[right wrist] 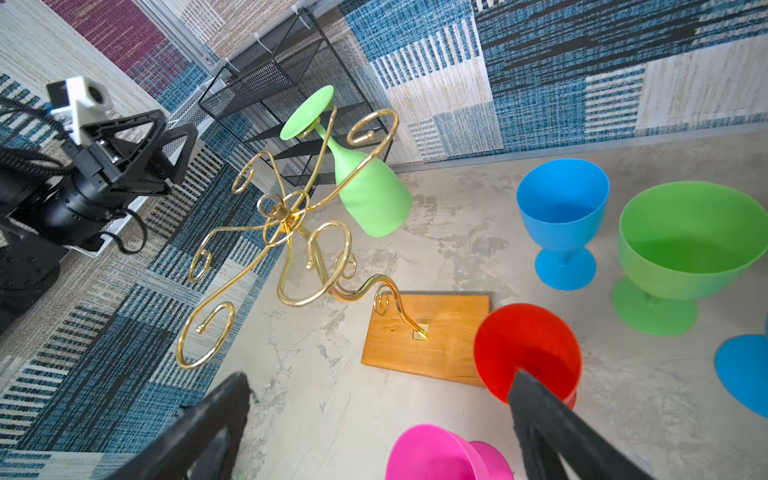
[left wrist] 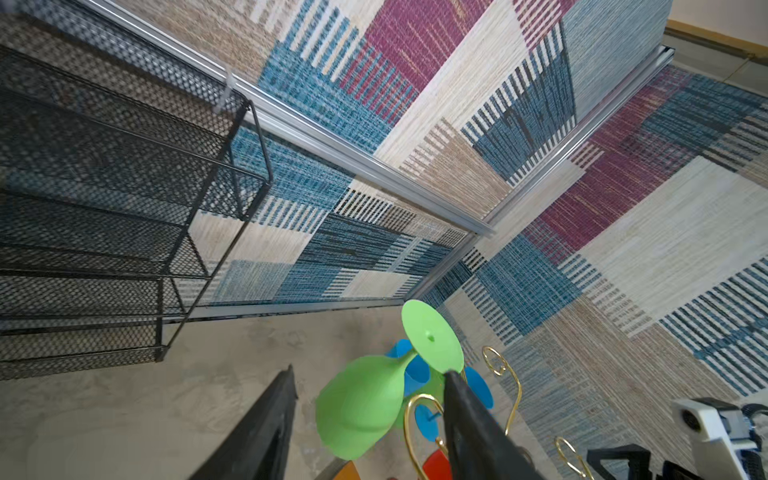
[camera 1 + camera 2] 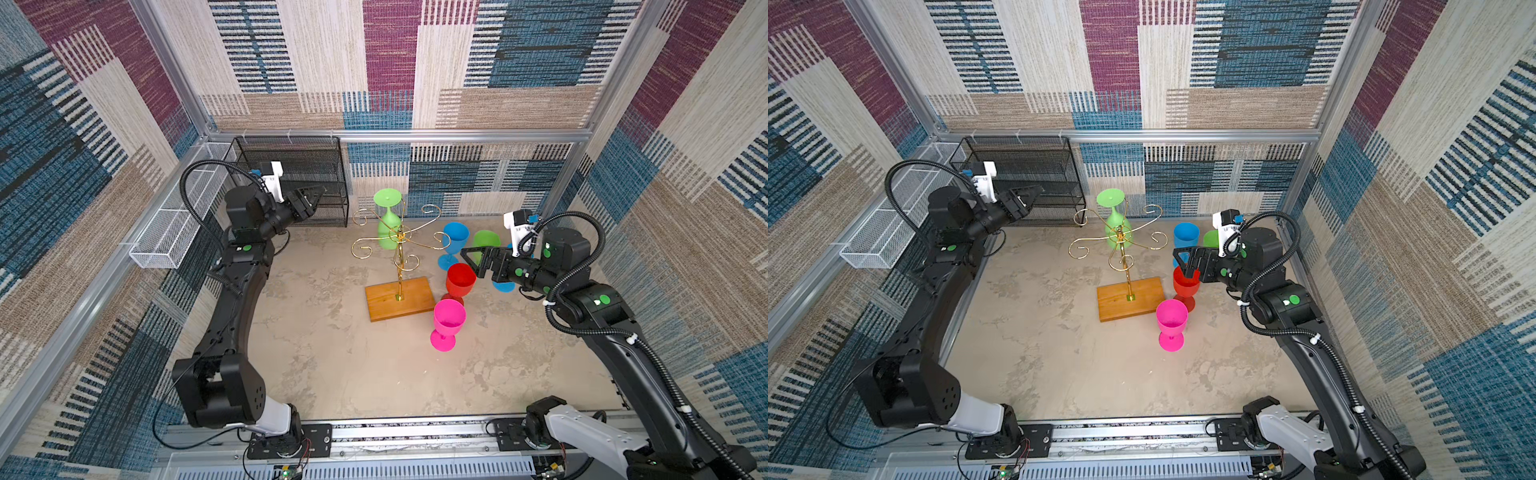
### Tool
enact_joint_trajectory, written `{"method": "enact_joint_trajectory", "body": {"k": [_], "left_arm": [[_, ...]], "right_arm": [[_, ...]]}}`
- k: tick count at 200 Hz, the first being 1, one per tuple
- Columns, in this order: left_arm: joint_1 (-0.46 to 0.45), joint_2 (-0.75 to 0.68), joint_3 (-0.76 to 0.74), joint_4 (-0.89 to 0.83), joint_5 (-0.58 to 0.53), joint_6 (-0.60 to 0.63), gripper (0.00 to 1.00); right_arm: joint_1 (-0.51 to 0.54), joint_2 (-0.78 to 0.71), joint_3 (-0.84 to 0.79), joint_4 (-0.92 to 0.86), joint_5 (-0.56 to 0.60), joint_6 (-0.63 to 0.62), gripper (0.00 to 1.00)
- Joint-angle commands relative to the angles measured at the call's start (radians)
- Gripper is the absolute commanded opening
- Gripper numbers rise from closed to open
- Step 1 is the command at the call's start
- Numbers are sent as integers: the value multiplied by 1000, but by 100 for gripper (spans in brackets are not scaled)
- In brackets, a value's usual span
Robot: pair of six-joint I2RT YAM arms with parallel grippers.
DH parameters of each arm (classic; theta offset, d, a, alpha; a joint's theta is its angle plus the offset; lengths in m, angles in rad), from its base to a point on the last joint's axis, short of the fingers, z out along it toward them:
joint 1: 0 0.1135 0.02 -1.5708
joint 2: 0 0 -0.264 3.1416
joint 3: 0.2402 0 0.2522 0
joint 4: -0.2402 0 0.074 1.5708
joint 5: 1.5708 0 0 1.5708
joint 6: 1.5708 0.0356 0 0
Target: Take the wine glass off the wine glass rack
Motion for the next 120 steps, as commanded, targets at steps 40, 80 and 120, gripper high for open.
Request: {"method": "enact_joint_trajectory", "body": {"k": [40,80,120], "left_arm": [[-109,268,385,-371,23,153,57],[-161,424,589,-471,37,194,56],[-199,542,774,-596,47,257,55]], "right_arm": [[-5,-16,0,21,-29,-36,99],[-4,-41,-18,10,-28,-41,99],[-4,-57,-29,1,-29,-46,99]]}}
